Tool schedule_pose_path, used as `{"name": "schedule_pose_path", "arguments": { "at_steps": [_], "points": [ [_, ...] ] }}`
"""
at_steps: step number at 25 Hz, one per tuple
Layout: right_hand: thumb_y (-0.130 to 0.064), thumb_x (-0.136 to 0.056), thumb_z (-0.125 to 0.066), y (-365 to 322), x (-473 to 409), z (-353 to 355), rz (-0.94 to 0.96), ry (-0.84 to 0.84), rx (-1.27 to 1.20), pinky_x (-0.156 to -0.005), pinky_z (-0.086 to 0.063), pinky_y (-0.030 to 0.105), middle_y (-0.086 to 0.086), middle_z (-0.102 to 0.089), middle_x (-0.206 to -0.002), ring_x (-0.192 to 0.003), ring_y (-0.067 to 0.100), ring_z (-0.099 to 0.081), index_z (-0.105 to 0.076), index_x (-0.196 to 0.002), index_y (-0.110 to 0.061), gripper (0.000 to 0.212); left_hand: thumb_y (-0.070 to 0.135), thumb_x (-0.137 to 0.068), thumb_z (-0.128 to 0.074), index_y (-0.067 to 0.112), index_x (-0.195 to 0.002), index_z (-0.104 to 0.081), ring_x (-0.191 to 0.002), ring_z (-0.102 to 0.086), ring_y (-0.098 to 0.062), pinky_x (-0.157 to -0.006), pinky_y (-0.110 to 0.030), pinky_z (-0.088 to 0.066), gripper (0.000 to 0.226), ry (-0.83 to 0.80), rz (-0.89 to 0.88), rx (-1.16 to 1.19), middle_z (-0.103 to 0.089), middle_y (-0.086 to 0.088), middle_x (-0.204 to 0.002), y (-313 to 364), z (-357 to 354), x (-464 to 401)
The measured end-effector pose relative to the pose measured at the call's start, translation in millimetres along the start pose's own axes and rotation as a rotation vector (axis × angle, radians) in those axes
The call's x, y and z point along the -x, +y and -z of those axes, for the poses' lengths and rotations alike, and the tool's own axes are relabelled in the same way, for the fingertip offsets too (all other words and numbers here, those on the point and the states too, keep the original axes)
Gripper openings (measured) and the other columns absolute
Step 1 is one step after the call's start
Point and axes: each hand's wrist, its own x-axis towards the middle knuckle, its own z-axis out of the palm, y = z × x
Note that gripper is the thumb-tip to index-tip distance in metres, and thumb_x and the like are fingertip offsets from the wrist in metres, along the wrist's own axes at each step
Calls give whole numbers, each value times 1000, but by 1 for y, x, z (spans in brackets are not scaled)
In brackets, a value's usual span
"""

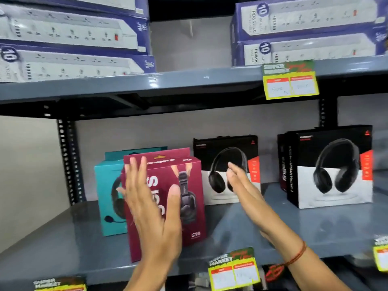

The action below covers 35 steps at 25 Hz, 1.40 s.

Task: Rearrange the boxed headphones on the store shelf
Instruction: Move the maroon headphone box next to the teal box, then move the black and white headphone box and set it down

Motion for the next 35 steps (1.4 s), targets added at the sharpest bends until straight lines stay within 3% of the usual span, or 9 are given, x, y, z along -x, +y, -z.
{"name": "schedule_pose_path", "arguments": {
  "at_steps": [3,6,9,13,16,20,27,32,35],
  "points": [
    [-60,-95,-41,-17,2,50,39,235,99,-84,-26,-7,-20,-43,-144,-122,-13,-42,-40,-152,-31,65,49,-97,-43,26,-159,-24,-159,-5,-6,-129,-35,-3,69,-181,-63,180,-17,8,-169,36,-54,-10],
    [-42,-104,-42,-27,10,113,74,453,189,-88,-31,4,-14,-53,-132,-112,-7,-45,-42,-152,-24,51,56,-96,-40,26,-161,-22,-157,-3,1,-123,-18,0,74,-400,36,312,-18,16,-167,69,-117,-10],
    [-41,-104,-42,-18,20,179,62,601,271,-87,-32,9,-9,-55,-137,-117,-1,-45,-44,-151,-23,50,50,-102,-42,29,-162,-23,-158,-9,-6,-127,-30,-6,66,-554,275,450,-21,10,-171,92,-180,8],
    [-47,-103,-41,26,19,252,-23,633,332,-99,-26,22,-3,-44,-155,-127,4,-42,-41,-151,-26,53,54,-102,-41,33,-162,-19,-158,-14,-12,-129,-45,-12,68,-747,620,551,-16,11,-172,103,-243,46],
    [-49,-103,-41,66,1,307,-88,588,296,-104,-32,25,5,-34,-163,-141,10,-38,-36,-154,-19,59,59,-101,-37,36,-163,-13,-159,-10,-13,-128,-43,-11,71,-749,752,530,-10,13,-173,103,-285,62],
    [-64,-97,-39,108,-30,361,-216,494,176,-124,-13,42,-2,-13,-170,-154,17,-13,-10,-161,-27,80,62,-102,-25,37,-163,-6,-159,-4,-11,-129,-43,-6,68,-710,810,484,-5,16,-173,99,-327,71],
    [-96,-61,-48,137,-48,380,-175,337,9,-121,-28,47,-7,-47,-156,-142,13,-43,-42,-152,-35,109,87,-80,-17,41,-159,-31,-156,-25,-15,-128,-46,-16,92,-712,896,364,-27,13,-169,87,-344,80],
    [-95,-68,-42,107,-35,367,-117,295,94,-113,-42,49,-3,-71,-130,-122,16,-64,-65,-130,-28,94,108,-47,-26,45,-151,-46,-151,-38,-23,-124,-52,-25,123,-585,895,351,-44,5,-163,85,-299,67],
    [-99,-67,-32,81,-27,353,-87,309,187,-100,-51,51,-6,-79,-101,-101,20,-72,-67,-107,-30,87,108,-50,-17,44,-141,-57,-144,-46,-22,-122,-52,-30,118,-563,796,272,-54,6,-153,87,-263,50]
  ]
}}
